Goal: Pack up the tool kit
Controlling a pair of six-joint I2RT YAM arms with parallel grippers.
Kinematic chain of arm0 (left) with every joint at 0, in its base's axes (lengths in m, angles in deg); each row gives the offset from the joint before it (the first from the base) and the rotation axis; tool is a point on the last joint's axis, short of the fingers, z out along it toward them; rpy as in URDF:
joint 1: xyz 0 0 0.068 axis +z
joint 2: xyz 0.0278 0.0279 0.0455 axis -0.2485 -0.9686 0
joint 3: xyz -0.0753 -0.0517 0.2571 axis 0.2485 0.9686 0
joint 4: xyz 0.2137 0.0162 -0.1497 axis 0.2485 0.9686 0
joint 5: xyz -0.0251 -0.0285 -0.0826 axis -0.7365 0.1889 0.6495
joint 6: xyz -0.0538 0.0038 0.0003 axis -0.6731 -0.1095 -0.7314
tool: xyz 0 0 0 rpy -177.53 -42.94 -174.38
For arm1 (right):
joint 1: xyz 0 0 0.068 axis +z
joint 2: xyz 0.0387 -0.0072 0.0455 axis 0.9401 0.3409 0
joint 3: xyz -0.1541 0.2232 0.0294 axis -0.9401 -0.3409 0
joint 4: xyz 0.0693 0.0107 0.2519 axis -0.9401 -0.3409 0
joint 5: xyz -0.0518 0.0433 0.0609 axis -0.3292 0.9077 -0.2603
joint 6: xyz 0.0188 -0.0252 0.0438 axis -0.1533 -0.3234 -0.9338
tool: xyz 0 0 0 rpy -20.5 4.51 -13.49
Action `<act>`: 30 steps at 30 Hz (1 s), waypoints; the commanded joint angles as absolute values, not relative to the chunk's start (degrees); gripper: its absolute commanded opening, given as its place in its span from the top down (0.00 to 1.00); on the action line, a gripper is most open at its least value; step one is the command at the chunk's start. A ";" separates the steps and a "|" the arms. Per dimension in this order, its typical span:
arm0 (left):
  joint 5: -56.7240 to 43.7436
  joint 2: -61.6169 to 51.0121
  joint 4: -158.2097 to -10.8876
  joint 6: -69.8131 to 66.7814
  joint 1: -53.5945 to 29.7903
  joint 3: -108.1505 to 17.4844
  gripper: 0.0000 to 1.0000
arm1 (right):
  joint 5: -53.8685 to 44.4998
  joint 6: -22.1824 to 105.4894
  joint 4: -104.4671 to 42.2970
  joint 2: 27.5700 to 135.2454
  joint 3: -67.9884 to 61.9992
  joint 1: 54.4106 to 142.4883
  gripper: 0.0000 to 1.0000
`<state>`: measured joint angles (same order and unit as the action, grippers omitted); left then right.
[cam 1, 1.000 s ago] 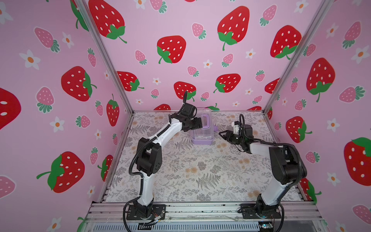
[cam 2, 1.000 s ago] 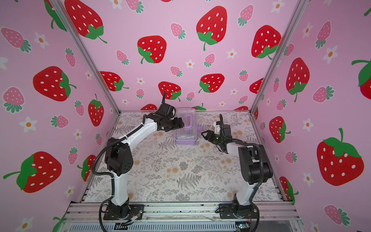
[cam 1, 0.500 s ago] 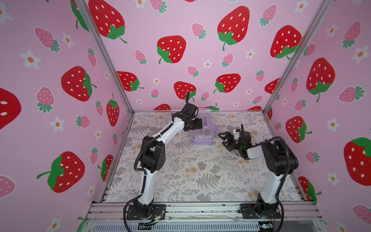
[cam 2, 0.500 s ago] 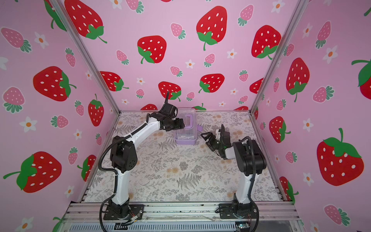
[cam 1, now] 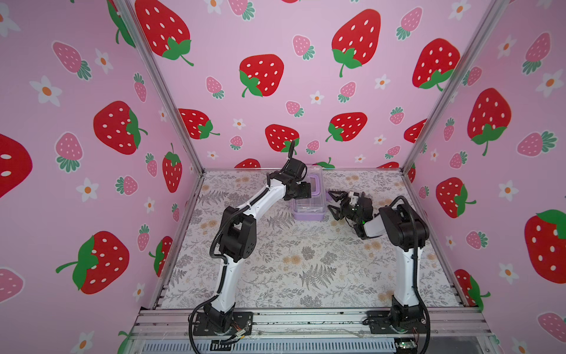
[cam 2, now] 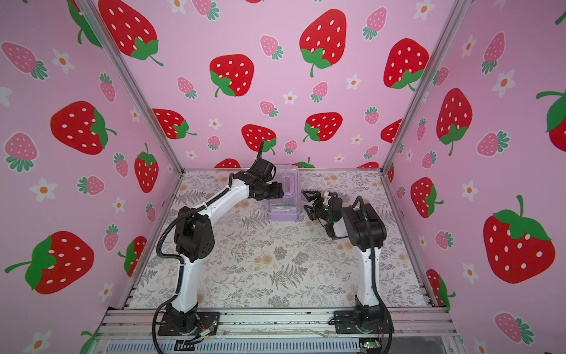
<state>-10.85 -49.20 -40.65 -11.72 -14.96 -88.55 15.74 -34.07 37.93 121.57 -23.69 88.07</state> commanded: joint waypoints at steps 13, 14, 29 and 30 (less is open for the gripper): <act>-9.11 -52.00 -39.01 -11.85 -16.68 -91.46 0.23 | 14.87 -32.90 37.57 126.30 -12.03 87.62 0.06; -9.05 -52.00 -39.11 -11.97 -16.64 -91.37 0.23 | 15.34 -31.29 36.64 125.57 -11.93 87.49 0.07; -8.79 -51.86 -39.11 -12.34 -16.84 -90.89 0.23 | 18.27 -17.03 27.02 118.60 -10.42 87.12 0.17; -8.78 -51.91 -39.12 -12.33 -16.86 -90.86 0.23 | 18.35 -16.57 26.78 118.42 -10.46 87.12 0.17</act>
<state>-10.82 -49.96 -39.75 -12.20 -15.63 -89.84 17.29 -19.78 28.27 120.56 -11.39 87.41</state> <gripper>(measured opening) 0.768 0.833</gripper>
